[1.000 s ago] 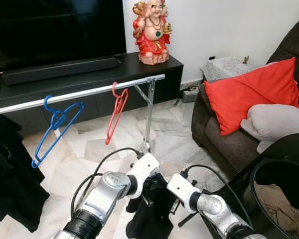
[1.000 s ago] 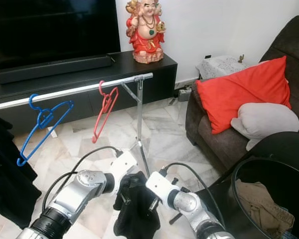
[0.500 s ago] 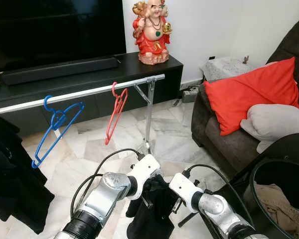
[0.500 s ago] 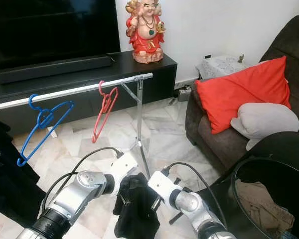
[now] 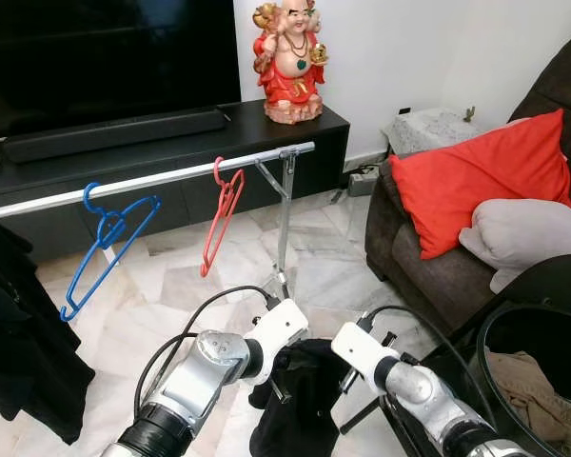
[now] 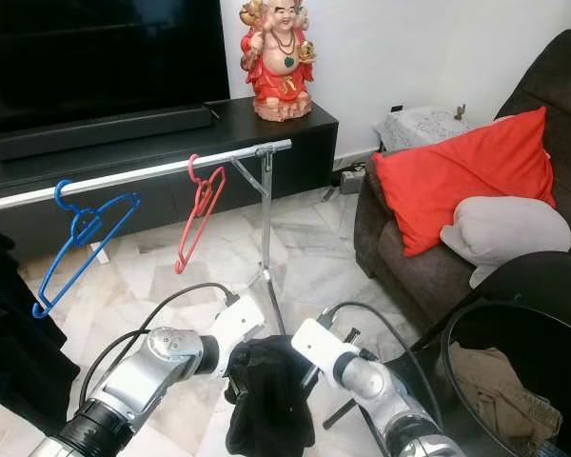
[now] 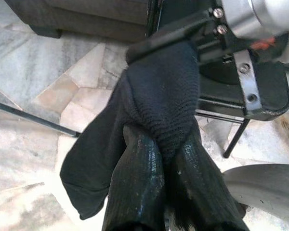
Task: Hang hanger
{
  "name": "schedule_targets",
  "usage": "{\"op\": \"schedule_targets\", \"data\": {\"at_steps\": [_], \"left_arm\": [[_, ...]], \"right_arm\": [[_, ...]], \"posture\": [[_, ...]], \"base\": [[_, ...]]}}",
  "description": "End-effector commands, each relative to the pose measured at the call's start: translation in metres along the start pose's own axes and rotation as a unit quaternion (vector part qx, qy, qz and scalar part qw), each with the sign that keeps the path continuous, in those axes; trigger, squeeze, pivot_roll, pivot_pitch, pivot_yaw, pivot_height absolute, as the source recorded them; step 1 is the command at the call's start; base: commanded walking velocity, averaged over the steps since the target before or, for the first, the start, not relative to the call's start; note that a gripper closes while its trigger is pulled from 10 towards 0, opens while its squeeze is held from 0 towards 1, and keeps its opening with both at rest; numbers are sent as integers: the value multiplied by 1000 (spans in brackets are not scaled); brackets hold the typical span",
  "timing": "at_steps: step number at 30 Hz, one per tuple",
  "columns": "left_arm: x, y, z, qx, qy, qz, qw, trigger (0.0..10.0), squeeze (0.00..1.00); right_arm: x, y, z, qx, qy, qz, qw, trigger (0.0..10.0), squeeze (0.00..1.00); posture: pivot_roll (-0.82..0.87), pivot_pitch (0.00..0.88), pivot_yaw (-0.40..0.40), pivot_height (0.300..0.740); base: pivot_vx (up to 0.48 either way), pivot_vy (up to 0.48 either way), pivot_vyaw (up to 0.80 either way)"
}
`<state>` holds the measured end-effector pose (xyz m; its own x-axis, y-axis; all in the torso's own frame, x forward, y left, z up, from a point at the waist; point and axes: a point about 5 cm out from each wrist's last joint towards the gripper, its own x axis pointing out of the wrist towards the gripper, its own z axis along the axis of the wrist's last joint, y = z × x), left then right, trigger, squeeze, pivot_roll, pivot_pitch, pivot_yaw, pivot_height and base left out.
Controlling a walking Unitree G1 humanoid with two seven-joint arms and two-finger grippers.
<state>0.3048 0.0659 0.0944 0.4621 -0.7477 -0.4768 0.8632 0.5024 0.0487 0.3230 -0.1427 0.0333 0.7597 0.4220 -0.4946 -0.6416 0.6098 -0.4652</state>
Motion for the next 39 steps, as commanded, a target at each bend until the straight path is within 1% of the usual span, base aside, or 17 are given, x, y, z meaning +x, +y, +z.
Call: {"op": "schedule_targets", "data": {"at_steps": [1, 4, 5, 6, 7, 12, 17, 24, 27, 29, 30, 31, 32, 33, 35, 36, 39], "left_arm": [[-6, 5, 5, 17, -11, 5, 1000, 10000, 0], [-6, 5, 6, 19, -12, 5, 1000, 10000, 0], [-6, 5, 6, 18, -12, 4, 1000, 10000, 475], [-6, 5, 5, 18, -12, 4, 1000, 10000, 475], [-7, 5, 5, 17, -12, 3, 1000, 10000, 1000], [-8, 5, 4, 17, -11, 2, 1000, 10000, 1000], [-11, 7, -2, 28, 8, 7, 1000, 10000, 1000], [-16, 9, -8, 23, 12, 9, 1000, 10000, 1000], [-20, 23, -14, -7, -11, 96, 995, 10000, 1000], [-22, 28, -18, -25, -16, 132, 991, 10000, 1000], [-24, 30, -20, -28, -29, 162, 986, 10000, 294], [-30, 33, -25, -38, -54, 208, 976, 10000, 0], [-34, 34, -28, -53, -75, 233, 968, 10000, 0], [-36, 34, -30, -63, -88, 247, 963, 10000, 0], [-45, 35, -38, -95, -123, 290, 944, 10000, 0], [-45, 35, -38, -95, -123, 290, 944, 10000, 0], [-54, 34, -44, -120, -145, 320, 928, 10000, 0]], "right_arm": [[-4, -10, -7, 23, 14, -28, 999, 0, 0], [-3, -11, -4, 25, 10, -32, 999, 0, 0], [-3, -11, -3, 29, 7, -34, 999, 0, 0], [-3, -12, -2, 33, 4, -36, 999, 0, 0], [-2, -13, -1, 35, 2, -38, 999, 0, 0], [-2, -15, 2, 41, -4, -42, 998, 0, 0], [-2, -14, 0, 41, 8, -46, 998, 0, 0], [-2, -11, -8, 49, 32, -49, 997, 0, 0], [-5, -13, -18, 105, 61, -90, 989, 0, 0], [-6, -13, -20, 133, 63, -102, 984, 0, 0], [-6, -13, -22, 168, 62, -115, 977, 0, 0], [-8, -11, -27, 235, 58, -140, 960, 0, 0], [-9, -9, -31, 280, 52, -157, 946, 0, 0], [-10, -8, -33, 306, 49, -168, 936, 0, 0], [-13, -4, -39, 378, 40, -192, 905, 0, 0], [-13, -4, -39, 378, 40, -192, 905, 0, 0], [-16, 0, -43, 404, 30, -209, 890, 0, 0]], "posture": [[108, 33, -3, 740], [106, 31, -4, 740], [106, 31, -4, 740], [106, 31, -4, 740], [106, 31, -4, 740], [105, 37, -9, 740], [105, 41, -11, 740], [104, 43, -13, 740], [99, 41, -14, 740], [97, 39, -14, 740], [98, 39, -14, 740], [100, 37, -14, 740], [99, 36, -13, 740], [99, 36, -13, 740], [99, 34, -9, 740], [99, 34, -9, 740], [92, 28, 0, 740]], "base": [[0, 0, 0], [0, 0, 0], [0, 0, 0], [0, 0, 0], [0, 0, 0], [0, 0, 0], [0, 0, 0], [0, 0, 0], [0, 0, 0], [0, 0, 0], [0, 0, 0], [0, 0, 0], [0, 0, 0], [0, 0, 0], [0, 0, 0], [0, 0, 0], [0, 0, 0]]}}
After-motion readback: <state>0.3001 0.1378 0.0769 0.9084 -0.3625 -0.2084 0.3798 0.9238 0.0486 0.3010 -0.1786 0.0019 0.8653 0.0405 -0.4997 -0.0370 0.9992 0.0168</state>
